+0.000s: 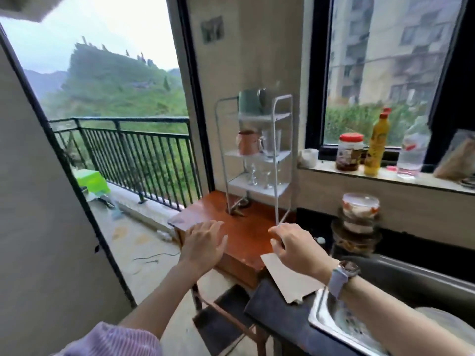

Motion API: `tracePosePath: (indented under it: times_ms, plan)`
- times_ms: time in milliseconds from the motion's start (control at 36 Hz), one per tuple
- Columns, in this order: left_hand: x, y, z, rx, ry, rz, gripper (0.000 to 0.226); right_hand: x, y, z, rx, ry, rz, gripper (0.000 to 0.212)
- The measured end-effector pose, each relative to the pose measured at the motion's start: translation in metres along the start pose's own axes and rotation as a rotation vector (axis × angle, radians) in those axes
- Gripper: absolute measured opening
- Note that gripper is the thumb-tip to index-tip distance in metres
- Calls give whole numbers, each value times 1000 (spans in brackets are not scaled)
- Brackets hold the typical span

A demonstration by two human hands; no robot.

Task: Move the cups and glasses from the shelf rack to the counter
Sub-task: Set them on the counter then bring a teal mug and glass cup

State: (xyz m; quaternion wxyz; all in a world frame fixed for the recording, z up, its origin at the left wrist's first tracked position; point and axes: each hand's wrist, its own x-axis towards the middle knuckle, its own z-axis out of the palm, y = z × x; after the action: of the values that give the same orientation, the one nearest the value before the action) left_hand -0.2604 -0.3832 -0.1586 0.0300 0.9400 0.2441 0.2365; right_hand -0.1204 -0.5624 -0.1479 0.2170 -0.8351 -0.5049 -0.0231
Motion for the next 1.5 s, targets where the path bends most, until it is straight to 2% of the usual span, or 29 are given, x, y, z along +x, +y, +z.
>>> tracePosePath:
  times_ms: [389, 583, 667, 778, 917, 1056, 1167, 1306, 1500]
  plan:
    - [241, -63, 0, -95, 95, 0, 32, 246, 15, -29, -44, 68, -56, 36]
    - [370, -84, -8, -239, 193, 82, 28, 348, 22, -60, -71, 241, -66, 25]
    - [421, -87, -8, -372, 218, 107, 23, 390, 26, -72, -66, 317, -8, 27]
    - [484, -90, 0, -557, 131, 107, 31, 445, 30, -88, 47, 431, 94, 33]
    - [552, -89, 10, -765, 30, 49, 34, 511, 43, -103, 236, 616, 348, 28]
    - [595, -76, 29, -999, -69, 19, 9, 559, 65, -107, 358, 673, 519, 26]
    - [616, -61, 44, -1145, -69, -40, 21, 579, 73, -106, 560, 692, 587, 21]
    - [624, -48, 55, -1153, -24, -147, 33, 591, 79, -106, 744, 767, 569, 24]
    - [619, -37, 58, -1100, -26, -91, 35, 592, 79, -109, 861, 828, 588, 36]
